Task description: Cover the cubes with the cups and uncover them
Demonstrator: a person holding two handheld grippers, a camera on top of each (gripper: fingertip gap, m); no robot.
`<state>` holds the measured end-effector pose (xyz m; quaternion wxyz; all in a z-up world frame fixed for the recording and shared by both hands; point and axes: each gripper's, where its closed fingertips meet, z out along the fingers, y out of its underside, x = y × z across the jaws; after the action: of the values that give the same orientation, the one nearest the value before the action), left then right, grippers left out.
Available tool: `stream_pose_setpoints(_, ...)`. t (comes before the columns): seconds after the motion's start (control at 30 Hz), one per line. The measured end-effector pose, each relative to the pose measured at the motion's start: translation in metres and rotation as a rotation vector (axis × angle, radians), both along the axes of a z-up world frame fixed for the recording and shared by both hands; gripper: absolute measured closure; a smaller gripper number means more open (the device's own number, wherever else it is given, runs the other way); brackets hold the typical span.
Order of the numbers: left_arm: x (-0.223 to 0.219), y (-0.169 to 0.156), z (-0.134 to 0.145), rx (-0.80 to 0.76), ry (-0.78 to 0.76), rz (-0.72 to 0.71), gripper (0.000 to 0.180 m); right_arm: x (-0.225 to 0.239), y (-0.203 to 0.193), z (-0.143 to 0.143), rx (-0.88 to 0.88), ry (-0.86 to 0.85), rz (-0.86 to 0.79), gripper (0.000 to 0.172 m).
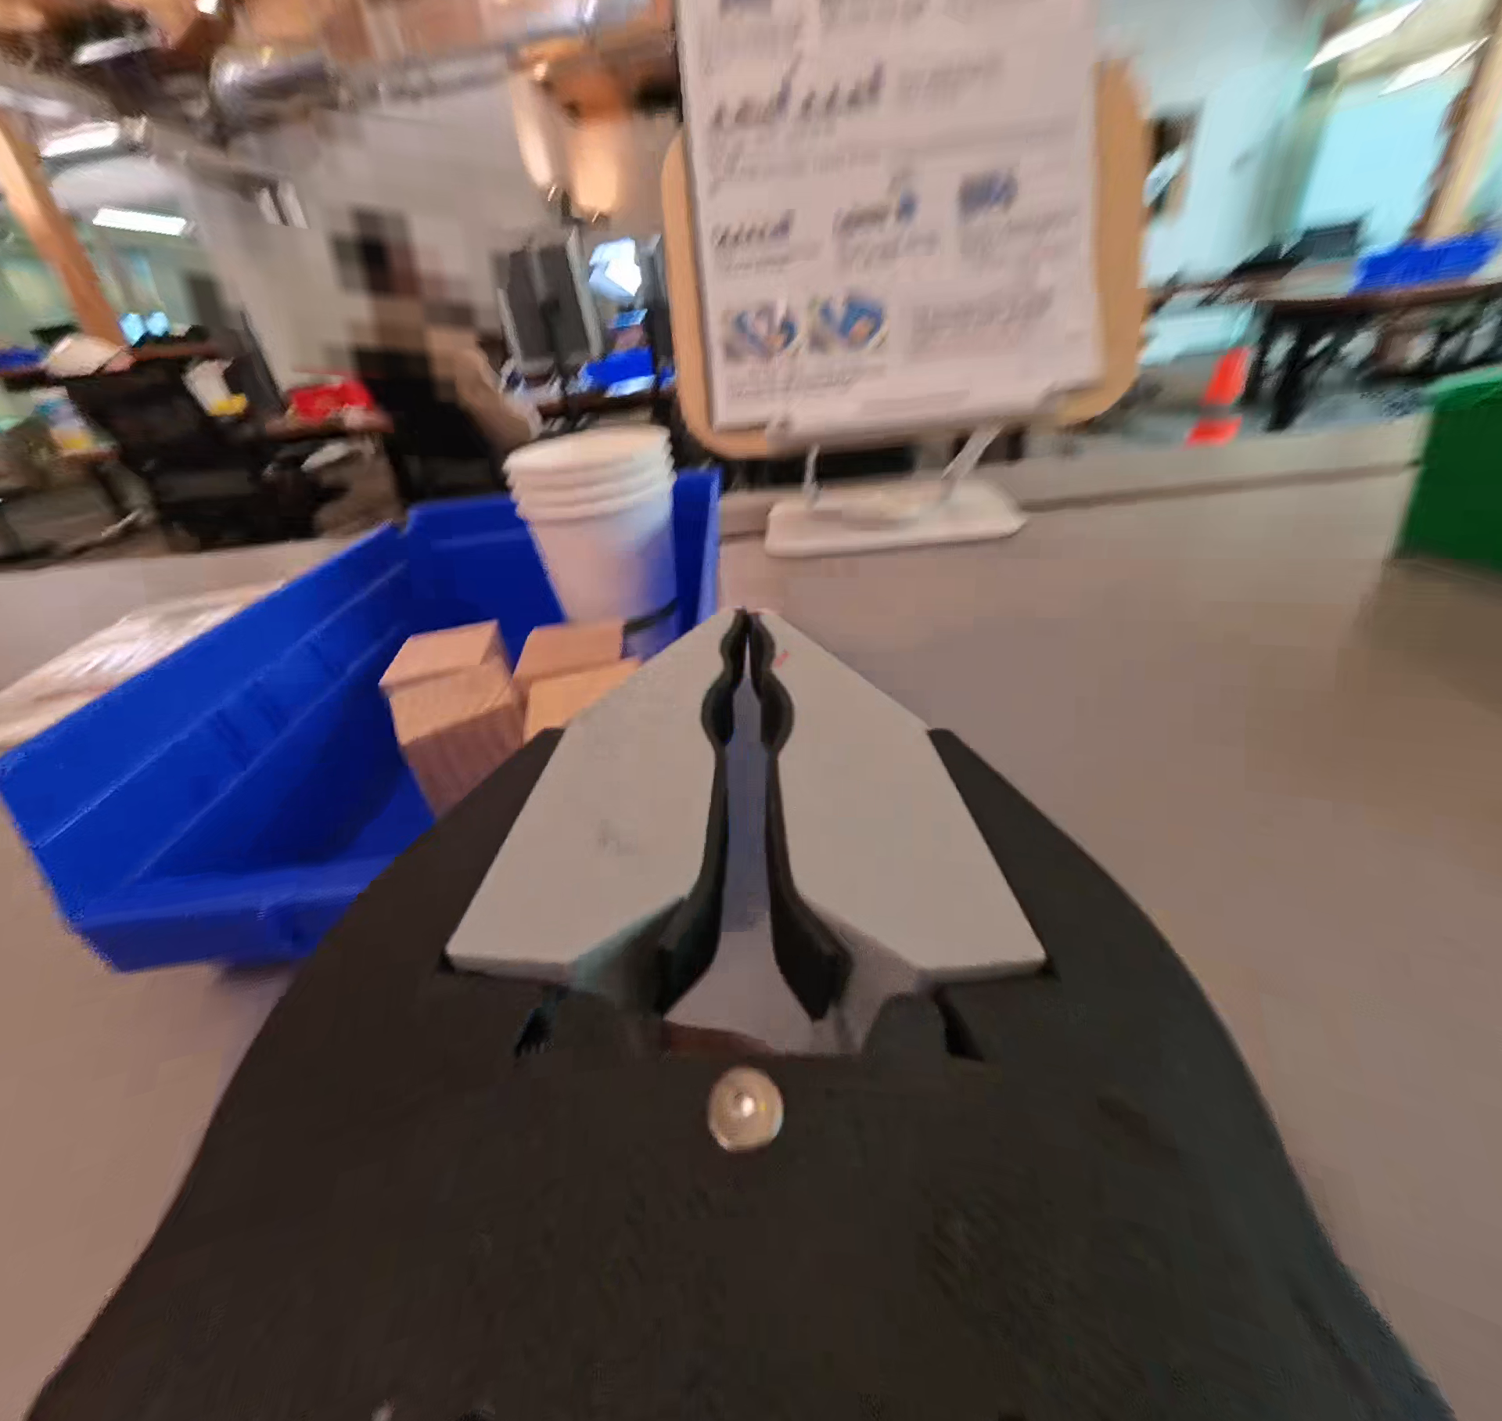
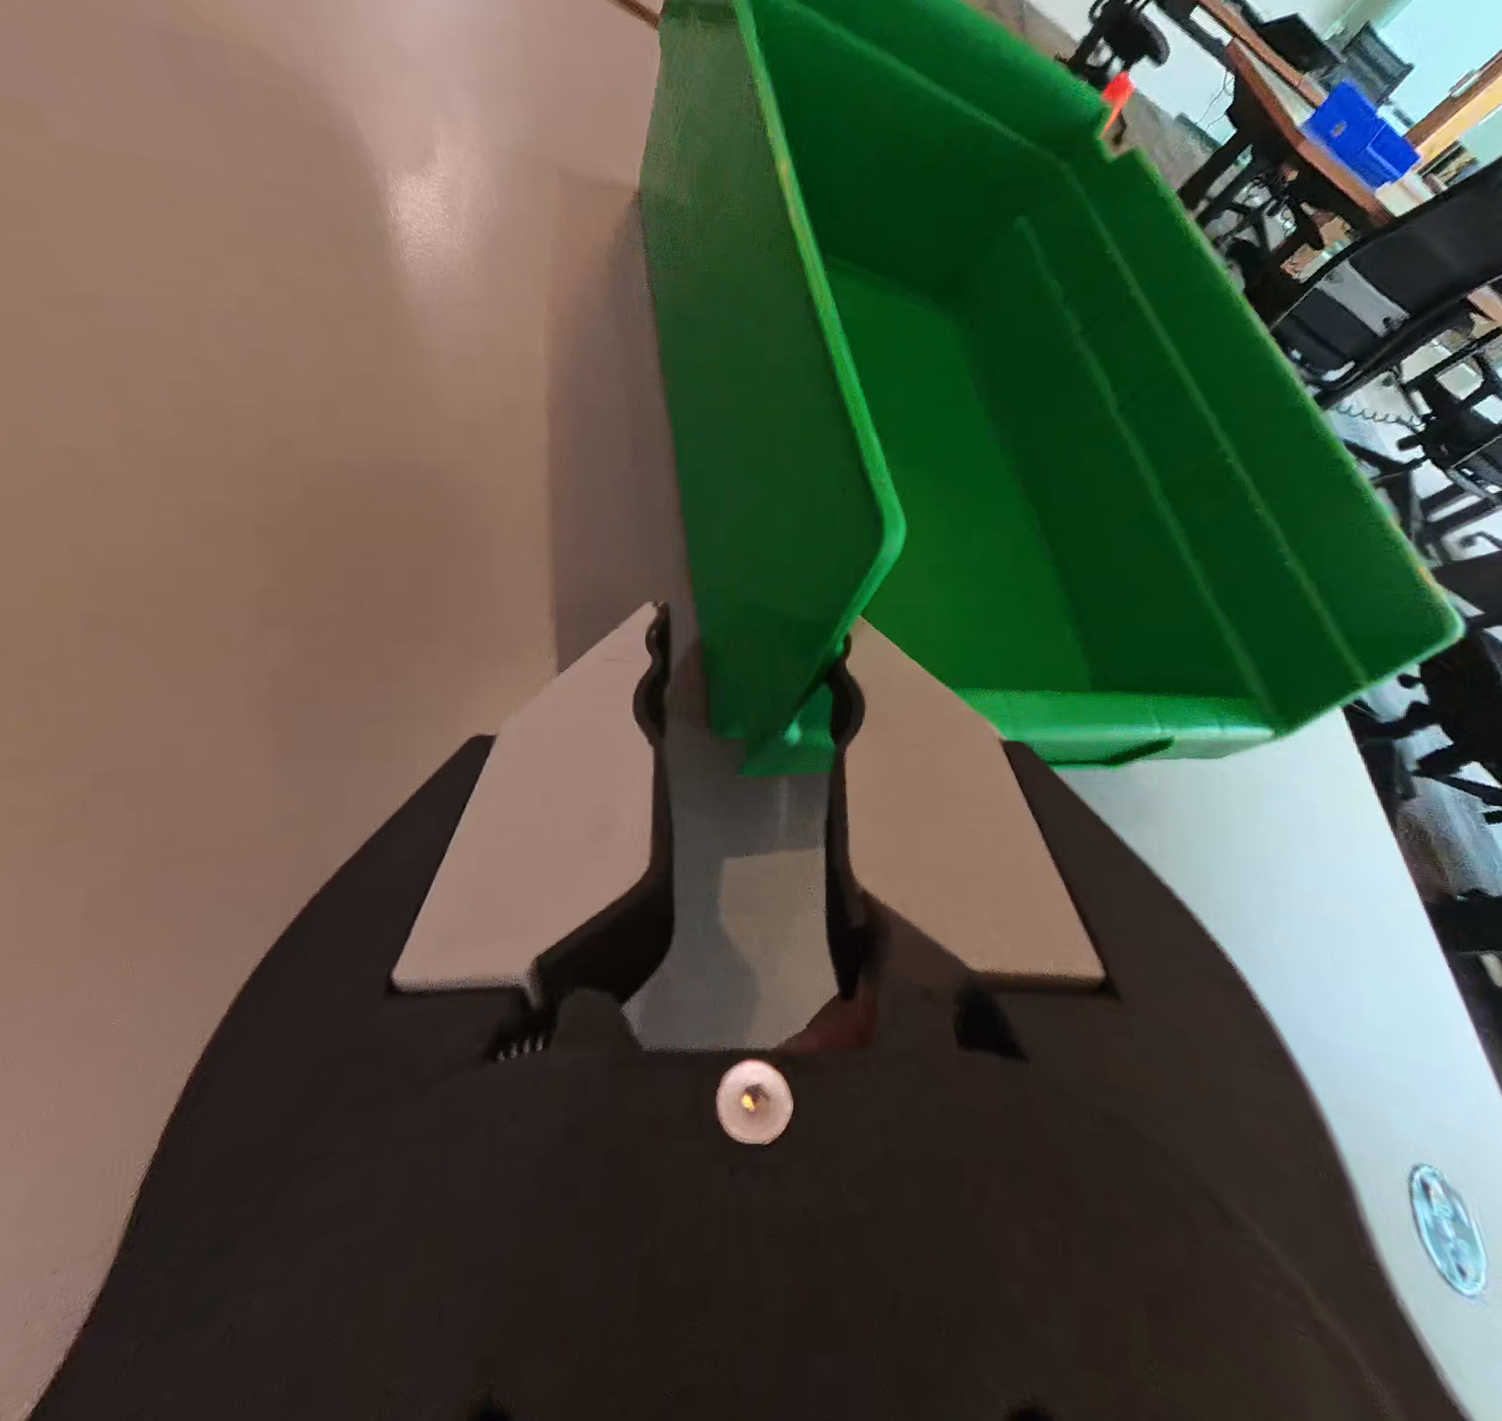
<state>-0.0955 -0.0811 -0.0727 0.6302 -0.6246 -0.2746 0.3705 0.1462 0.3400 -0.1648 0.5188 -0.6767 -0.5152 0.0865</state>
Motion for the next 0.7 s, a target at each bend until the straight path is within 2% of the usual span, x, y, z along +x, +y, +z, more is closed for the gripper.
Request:
stream_pose_setpoints(0.03, 0.012, 0.008, 0.011, 0.033, 0.031, -0.061, 0.18, 0.002, -0.003, 0.007, -0.002, 0.035, 0.008, 0.137)
stream_pose_setpoints(0.07, 0.02, 0.021, 0.015, 0.02, 0.022, -0.121, 0.18, 0.002, -0.009, 0.017, 0.001, 0.072, 0.025, 0.13)
stream_pose_setpoints(0.1, 0.025, 0.037, 0.011, -0.029, -0.025, -0.186, 0.18, 0.0, -0.017, 0.028, 0.009, 0.102, 0.048, 0.122)
stream_pose_setpoints(0.17, 0.033, 0.07, 0.003, -0.098, -0.112, -0.318, 0.173, -0.009, -0.036, 0.055, 0.047, 0.172, 0.107, 0.12)
stream_pose_setpoints(0.3, 0.015, 0.111, -0.002, -0.169, -0.108, -0.348, 0.177, -0.047, -0.083, 0.116, 0.125, 0.38, 0.294, 0.138)
stream_pose_setpoints(0.37, 0.006, 0.135, -0.012, -0.2, -0.152, -0.382, 0.177, -0.084, -0.119, 0.123, 0.031, 0.441, 0.49, 0.128)
stream_pose_setpoints(0.43, -0.004, 0.156, -0.028, -0.24, -0.191, -0.4, 0.176, -0.126, -0.145, 0.112, -0.122, 0.437, 0.64, 0.128)
stream_pose_setpoints(0.5, -0.02, 0.172, -0.038, -0.268, -0.173, -0.368, 0.177, -0.17, -0.153, 0.088, -0.255, 0.379, 0.699, 0.111)
stream_pose_setpoints(0.53, -0.027, 0.178, -0.041, -0.267, -0.159, -0.35, 0.179, -0.19, -0.152, 0.073, -0.293, 0.339, 0.71, 0.096)
stream_pose_setpoints(0.63, -0.042, 0.198, -0.052, -0.28, -0.128, -0.338, 0.179, -0.226, -0.14, 0.027, -0.379, 0.193, 0.672, 0.084)
stream_pose_setpoints(0.7, -0.052, 0.203, -0.055, -0.319, -0.094, -0.309, 0.18, -0.231, -0.144, 0.013, -0.413, 0.116, 0.695, 0.069)
